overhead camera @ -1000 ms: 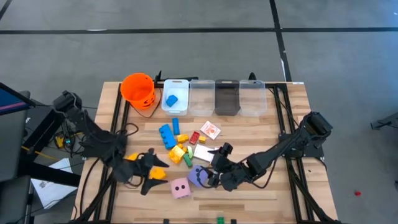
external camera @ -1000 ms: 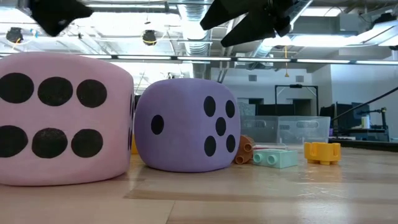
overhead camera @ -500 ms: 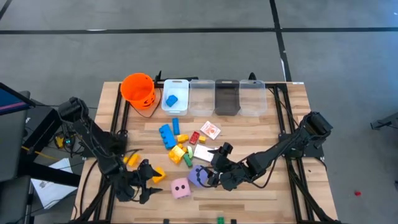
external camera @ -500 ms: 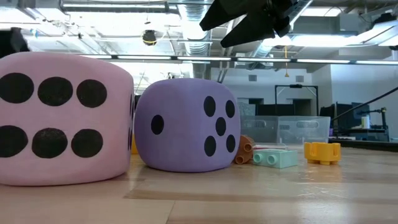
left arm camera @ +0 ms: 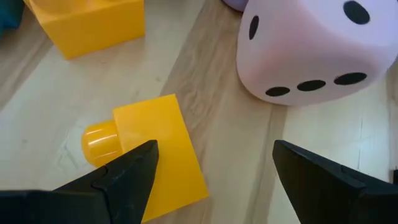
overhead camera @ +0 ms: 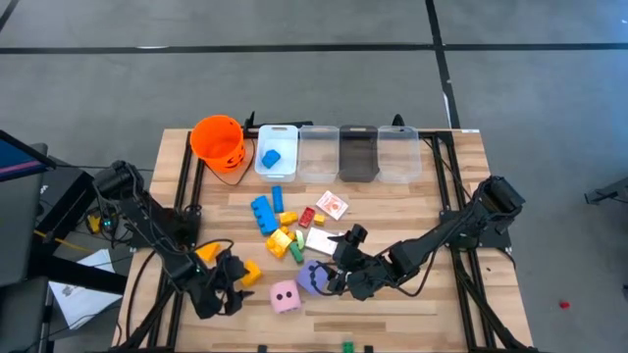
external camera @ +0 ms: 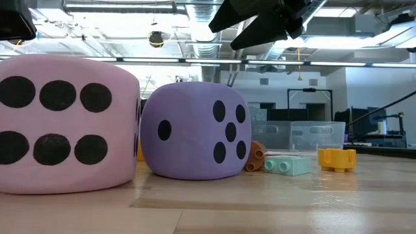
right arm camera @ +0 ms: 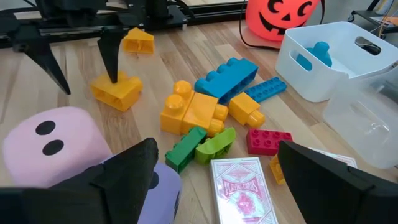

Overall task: Pick & Place Toys
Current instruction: Put the big yellow game piece into the white bin, then put the big blue game piece into the white bin

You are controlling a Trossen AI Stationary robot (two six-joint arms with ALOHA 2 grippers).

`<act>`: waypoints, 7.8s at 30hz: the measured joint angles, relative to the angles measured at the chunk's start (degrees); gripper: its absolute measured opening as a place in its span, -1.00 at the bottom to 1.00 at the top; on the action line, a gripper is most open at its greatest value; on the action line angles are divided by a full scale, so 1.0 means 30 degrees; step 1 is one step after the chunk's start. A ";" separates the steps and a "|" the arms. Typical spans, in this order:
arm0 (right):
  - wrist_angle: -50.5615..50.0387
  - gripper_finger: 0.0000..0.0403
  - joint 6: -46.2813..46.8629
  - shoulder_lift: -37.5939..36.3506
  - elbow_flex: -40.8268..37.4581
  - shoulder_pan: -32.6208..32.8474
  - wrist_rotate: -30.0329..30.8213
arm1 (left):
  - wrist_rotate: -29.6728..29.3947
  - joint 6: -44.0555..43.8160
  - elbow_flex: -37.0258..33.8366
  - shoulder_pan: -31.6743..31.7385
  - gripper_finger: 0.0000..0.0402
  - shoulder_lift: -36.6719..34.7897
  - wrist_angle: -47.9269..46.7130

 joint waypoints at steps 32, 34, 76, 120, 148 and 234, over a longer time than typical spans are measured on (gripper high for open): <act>-0.0121 0.64 0.0051 0.0000 0.0000 0.0022 -0.0014 | 0.2121 -0.0816 0.0022 0.2300 0.50 -0.0786 -0.3493; -0.0117 0.64 0.0051 0.0000 0.0000 0.0022 -0.0015 | 0.2134 -0.0809 0.0029 0.2377 0.50 -0.0743 -0.3457; -0.0110 0.64 0.0357 0.0000 0.0000 0.0029 -0.0524 | 0.4665 -0.0583 -0.0036 0.2380 0.96 -0.0692 0.1345; -0.0044 0.64 0.0364 0.0007 0.0000 -0.0015 -0.0516 | 0.1019 0.0333 0.0016 0.2453 0.51 0.2687 -0.3686; 0.0029 0.64 0.0364 0.0007 0.0000 -0.0013 -0.0504 | -0.2662 0.2635 -0.0109 0.2474 0.33 -0.2023 -0.3351; 0.0612 0.64 -0.0111 0.0007 0.0000 -0.0351 -0.0495 | 0.6214 3.5646 -0.0029 1.4977 0.50 -0.5362 0.0774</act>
